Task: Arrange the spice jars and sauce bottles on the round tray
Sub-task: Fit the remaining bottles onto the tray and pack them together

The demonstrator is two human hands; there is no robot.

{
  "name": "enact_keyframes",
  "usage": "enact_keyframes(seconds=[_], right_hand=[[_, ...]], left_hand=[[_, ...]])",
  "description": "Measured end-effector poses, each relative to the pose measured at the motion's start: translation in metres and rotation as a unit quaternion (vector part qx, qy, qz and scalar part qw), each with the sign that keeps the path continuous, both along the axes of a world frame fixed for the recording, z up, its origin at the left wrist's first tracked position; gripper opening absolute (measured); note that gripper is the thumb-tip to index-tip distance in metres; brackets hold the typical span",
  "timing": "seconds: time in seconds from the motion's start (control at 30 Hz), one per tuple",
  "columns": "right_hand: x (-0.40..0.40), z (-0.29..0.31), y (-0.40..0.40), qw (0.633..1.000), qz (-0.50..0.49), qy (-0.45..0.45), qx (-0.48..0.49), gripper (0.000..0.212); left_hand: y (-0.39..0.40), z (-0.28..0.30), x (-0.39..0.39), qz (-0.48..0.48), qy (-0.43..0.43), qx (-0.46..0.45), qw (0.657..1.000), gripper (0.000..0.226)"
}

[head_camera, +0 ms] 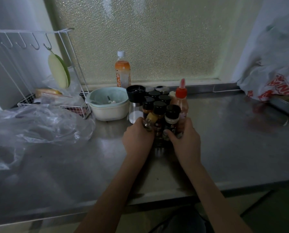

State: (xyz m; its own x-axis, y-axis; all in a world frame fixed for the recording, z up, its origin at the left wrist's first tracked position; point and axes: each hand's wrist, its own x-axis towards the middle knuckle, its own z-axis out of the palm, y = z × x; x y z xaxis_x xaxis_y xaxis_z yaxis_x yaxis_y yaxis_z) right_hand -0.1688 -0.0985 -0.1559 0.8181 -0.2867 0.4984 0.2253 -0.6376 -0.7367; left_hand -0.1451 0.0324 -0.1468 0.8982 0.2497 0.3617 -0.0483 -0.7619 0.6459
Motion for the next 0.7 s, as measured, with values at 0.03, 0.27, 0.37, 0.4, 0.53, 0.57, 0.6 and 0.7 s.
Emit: enact_keyframes(seconds=[0.03,0.27,0.37,0.4,0.53,0.57,0.6,0.7], right_hand=[[0.002,0.000,0.000,1.000,-0.002,-0.004,-0.002,0.052],[0.015,0.005,0.005,0.999,-0.031,-0.008,-0.033,0.029],[0.020,-0.002,0.002,0.999,-0.020,-0.025,-0.015,0.028],[0.019,-0.004,0.001,0.999,-0.015,-0.036,-0.009,0.027],[0.012,-0.010,0.001,0.999,-0.006,-0.048,0.001,0.025],[0.012,-0.010,0.002,0.999,-0.006,-0.046,0.011,0.025],[0.011,-0.011,0.002,0.999,-0.008,-0.047,0.025,0.025],[0.009,-0.011,0.002,0.997,-0.010,-0.052,0.058,0.028]], left_hand=[[-0.002,0.000,0.001,0.005,0.002,0.003,1.000,0.021],[-0.010,0.000,-0.012,-0.017,-0.014,0.004,1.000,0.027],[-0.009,0.004,-0.018,-0.011,-0.061,-0.129,0.990,0.033],[-0.008,0.006,-0.018,-0.003,-0.088,-0.168,0.982,0.035],[0.001,0.005,-0.006,-0.022,-0.174,-0.204,0.963,0.049],[0.003,0.006,-0.001,-0.027,-0.181,-0.206,0.961,0.052],[0.003,0.007,0.003,-0.033,-0.178,-0.210,0.961,0.054],[-0.001,0.013,0.012,-0.037,-0.146,-0.183,0.971,0.057]])
